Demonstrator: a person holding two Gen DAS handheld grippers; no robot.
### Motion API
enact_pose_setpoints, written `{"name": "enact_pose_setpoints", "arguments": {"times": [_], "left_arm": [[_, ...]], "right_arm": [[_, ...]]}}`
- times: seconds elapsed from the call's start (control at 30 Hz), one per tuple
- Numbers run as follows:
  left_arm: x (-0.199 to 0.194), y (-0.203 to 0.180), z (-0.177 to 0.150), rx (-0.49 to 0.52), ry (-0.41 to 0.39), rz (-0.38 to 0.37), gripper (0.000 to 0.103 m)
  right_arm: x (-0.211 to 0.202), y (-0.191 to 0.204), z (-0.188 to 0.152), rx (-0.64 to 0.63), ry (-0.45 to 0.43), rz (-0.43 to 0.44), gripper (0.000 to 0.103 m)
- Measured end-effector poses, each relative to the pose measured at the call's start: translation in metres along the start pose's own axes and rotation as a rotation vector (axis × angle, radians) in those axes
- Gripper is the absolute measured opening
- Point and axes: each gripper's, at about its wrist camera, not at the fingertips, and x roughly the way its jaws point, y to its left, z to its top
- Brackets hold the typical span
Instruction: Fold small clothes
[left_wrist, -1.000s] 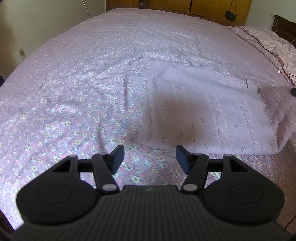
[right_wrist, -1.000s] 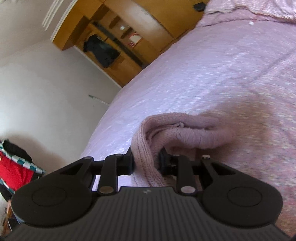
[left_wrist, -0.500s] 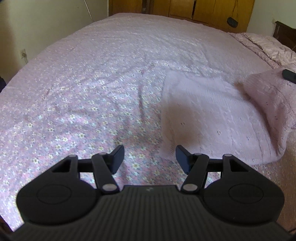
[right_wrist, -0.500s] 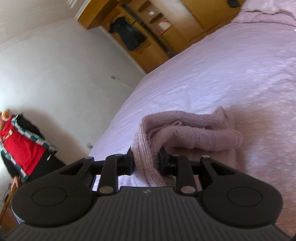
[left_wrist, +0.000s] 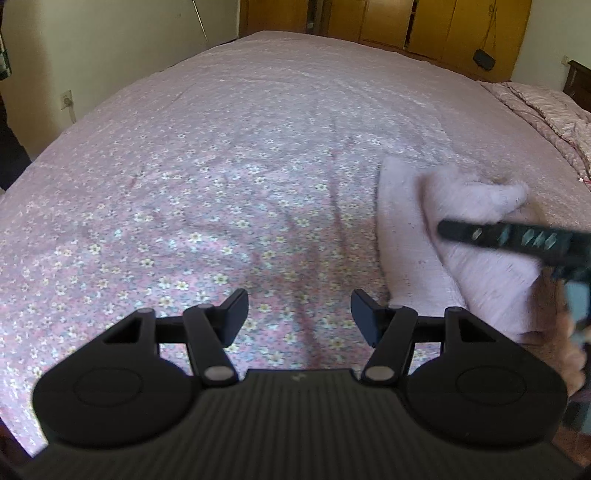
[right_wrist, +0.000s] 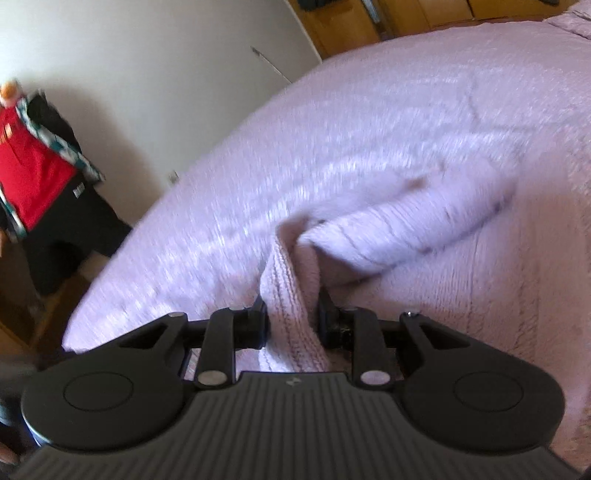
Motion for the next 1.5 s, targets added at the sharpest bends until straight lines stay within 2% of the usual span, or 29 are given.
{"name": "enact_pose_setpoints", "arguments": {"times": [0.1, 0.17, 0.23, 0.3, 0.43, 0.63, 0.8, 0.97, 1.07, 1.13, 1.17, 1.23, 1.33, 1.4, 1.43, 1.5], "left_arm": [[0.001, 0.003, 0.004, -0.004, -0.003, -0.011, 0.063], [0.001, 0.002, 0.008, -0.017, -0.011, -0.034, 0.063], [-0.001, 0.000, 0.015, -0.035, -0.026, -0.072, 0.063], [-0.004, -0.005, 0.021, -0.044, -0.043, -0.107, 0.063], [-0.009, -0.027, 0.031, 0.007, -0.089, -0.129, 0.063], [-0.006, -0.067, 0.041, 0.100, -0.118, -0.184, 0.066], [0.011, -0.104, 0.047, 0.180, -0.122, -0.217, 0.066], [0.044, -0.143, 0.048, 0.310, -0.103, -0.223, 0.066], [0.070, -0.157, 0.049, 0.312, -0.074, -0.188, 0.066], [0.084, -0.160, 0.049, 0.286, -0.084, -0.186, 0.059], [0.089, -0.160, 0.049, 0.270, -0.094, -0.200, 0.051], [0.094, -0.157, 0.052, 0.220, -0.101, -0.215, 0.016], [0.088, -0.138, 0.064, 0.113, -0.140, -0.233, 0.013], [0.081, -0.119, 0.075, 0.048, -0.199, -0.193, 0.013], [0.081, -0.108, 0.079, 0.014, -0.206, -0.190, 0.013], [0.095, -0.087, 0.086, -0.051, -0.157, -0.186, 0.013]], "right_arm": [[0.002, 0.001, -0.005, 0.003, -0.029, 0.000, 0.049], [-0.004, 0.005, -0.006, 0.019, -0.033, 0.026, 0.068], [-0.012, 0.003, -0.007, 0.052, -0.033, 0.056, 0.072], [-0.026, 0.002, -0.012, 0.078, -0.045, 0.050, 0.073], [-0.072, 0.000, -0.021, 0.066, -0.149, -0.063, 0.074], [-0.118, -0.040, -0.021, 0.124, -0.216, -0.183, 0.078], [-0.133, -0.079, -0.027, 0.264, -0.223, -0.202, 0.078], [-0.133, -0.098, -0.038, 0.299, -0.214, -0.229, 0.078], [-0.124, -0.101, -0.043, 0.302, -0.193, -0.227, 0.079], [-0.118, -0.101, -0.047, 0.287, -0.193, -0.229, 0.080], [-0.115, -0.102, -0.048, 0.278, -0.199, -0.230, 0.081], [-0.112, -0.103, -0.050, 0.255, -0.208, -0.231, 0.082], [-0.111, -0.098, -0.048, 0.222, -0.206, -0.214, 0.082], [-0.109, -0.091, -0.046, 0.183, -0.200, -0.193, 0.082], [-0.107, -0.085, -0.046, 0.150, -0.200, -0.183, 0.082], [-0.100, -0.072, -0.047, 0.069, -0.185, -0.172, 0.082]]}}
